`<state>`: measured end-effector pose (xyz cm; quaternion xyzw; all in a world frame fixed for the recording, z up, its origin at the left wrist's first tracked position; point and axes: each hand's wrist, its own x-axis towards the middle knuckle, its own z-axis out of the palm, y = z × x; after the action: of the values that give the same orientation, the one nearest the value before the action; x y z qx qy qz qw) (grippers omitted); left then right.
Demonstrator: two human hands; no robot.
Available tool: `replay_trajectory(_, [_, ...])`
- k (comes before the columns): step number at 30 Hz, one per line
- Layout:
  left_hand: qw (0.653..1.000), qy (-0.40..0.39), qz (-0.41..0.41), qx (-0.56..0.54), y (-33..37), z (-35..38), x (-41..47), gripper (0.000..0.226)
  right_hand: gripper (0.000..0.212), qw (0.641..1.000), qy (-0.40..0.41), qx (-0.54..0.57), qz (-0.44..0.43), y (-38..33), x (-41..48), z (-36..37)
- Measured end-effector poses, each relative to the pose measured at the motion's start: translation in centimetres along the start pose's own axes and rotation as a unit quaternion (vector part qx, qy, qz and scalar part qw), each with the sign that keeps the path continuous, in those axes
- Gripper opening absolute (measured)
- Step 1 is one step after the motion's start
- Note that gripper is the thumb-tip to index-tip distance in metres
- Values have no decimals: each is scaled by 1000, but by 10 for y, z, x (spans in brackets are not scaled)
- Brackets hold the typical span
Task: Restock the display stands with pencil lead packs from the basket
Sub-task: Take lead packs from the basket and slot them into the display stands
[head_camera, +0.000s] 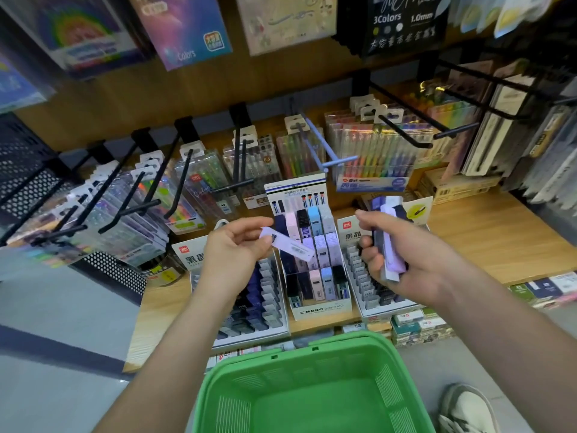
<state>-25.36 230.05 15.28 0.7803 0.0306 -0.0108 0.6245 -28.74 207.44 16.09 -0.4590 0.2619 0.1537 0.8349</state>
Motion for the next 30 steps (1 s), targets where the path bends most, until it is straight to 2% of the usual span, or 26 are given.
replay_trajectory(3, [995, 28, 26, 95, -14, 3, 6, 25, 5, 998, -14, 62, 1, -2, 1, -2])
replay_trajectory(5, [988, 28, 41, 147, -22, 10, 9, 28, 10, 997, -17, 72, -15, -2, 1, -2])
replay_trajectory(10, [971, 20, 67, 230, -41, 30, 22, 13, 4, 993, -1, 113, -43, -6, 1, -3])
replay_trajectory(15, [947, -7, 107, 302, -52, 45, 30, 19, 5, 989, 5, 143, -45, -11, -3, -8])
replay_trajectory(22, [932, -22, 124, 341, -64, 53, 36, 18, 6, 994, 6, 100, -48, -12, -8, -10])
replay_trajectory(30, [904, -72, 189, 378, -67, 53, 35, 25, 10, 996, 2, 76, -53, -12, -10, -12])
